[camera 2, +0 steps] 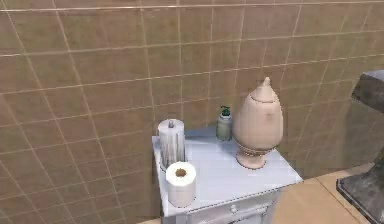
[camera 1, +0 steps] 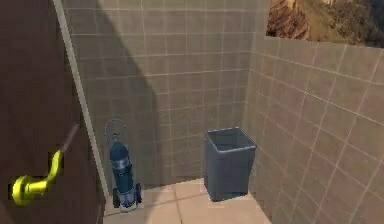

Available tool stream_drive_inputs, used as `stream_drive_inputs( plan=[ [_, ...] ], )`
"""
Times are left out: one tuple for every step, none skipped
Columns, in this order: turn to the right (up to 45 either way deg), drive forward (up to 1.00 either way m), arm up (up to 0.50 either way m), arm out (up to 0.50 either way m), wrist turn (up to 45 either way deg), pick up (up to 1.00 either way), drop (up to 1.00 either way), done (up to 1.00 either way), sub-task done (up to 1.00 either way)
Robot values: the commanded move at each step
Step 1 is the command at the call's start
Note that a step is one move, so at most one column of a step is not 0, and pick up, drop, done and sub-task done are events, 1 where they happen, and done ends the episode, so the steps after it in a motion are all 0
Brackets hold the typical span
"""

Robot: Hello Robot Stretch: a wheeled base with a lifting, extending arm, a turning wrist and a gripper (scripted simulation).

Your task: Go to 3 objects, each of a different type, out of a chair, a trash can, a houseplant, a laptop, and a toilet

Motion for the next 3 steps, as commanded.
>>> stream_drive_inputs(
  plan=[
    [0.0, 0.75, 0.00, 0.00, 0.0, 0.00, 0.00, 0.00, 0.00],
    [24.0, 0.00, 0.00, 0.00, 0.0, 0.00, 0.00, 0.00, 0.00],
    [0.0, 0.00, 0.00, 0.00, 0.0, 0.00, 0.00, 0.00, 1.00]
  ],
)
